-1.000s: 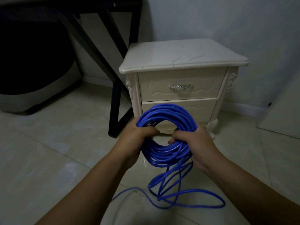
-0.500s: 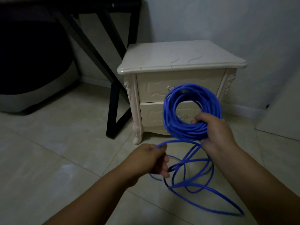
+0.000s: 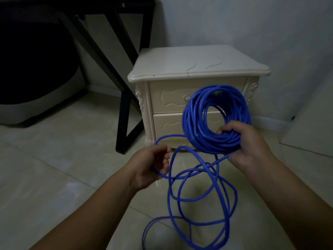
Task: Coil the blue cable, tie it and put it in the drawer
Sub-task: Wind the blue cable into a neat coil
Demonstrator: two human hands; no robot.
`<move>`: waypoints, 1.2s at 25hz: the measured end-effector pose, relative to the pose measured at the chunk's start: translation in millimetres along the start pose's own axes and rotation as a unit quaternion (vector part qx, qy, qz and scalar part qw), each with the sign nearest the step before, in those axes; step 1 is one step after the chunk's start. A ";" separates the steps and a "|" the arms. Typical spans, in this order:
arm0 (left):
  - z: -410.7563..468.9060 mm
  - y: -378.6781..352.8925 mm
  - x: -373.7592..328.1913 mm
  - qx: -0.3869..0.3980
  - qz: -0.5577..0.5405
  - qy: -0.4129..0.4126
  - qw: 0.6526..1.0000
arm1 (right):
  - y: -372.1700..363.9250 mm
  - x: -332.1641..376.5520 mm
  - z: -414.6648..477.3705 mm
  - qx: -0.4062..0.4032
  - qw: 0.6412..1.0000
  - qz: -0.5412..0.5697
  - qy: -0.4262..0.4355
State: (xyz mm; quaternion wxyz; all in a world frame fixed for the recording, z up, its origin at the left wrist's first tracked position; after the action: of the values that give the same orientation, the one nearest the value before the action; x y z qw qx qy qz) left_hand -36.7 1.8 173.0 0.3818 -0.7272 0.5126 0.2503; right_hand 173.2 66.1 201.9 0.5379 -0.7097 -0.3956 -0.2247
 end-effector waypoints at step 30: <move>5.0 -5.2 6.8 0.027 -0.005 -0.019 0.999 | 1.8 10.7 0.3 -0.030 0.998 0.047 0.024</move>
State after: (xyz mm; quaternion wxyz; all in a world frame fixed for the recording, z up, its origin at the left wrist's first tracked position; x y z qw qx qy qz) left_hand -29.4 3.1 166.5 0.4121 -0.7141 0.5084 0.2484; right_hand 180.9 69.7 208.8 0.5355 -0.7378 -0.3417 -0.2283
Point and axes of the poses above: each hand's wrist, its own z-axis towards the middle knuckle, its own y-axis out of the back of the hand, x = y × z, the point moved 1 cm from there along z, towards the middle knuckle, and after that the axes turned 2 degrees about z, right-handed, at the moved point
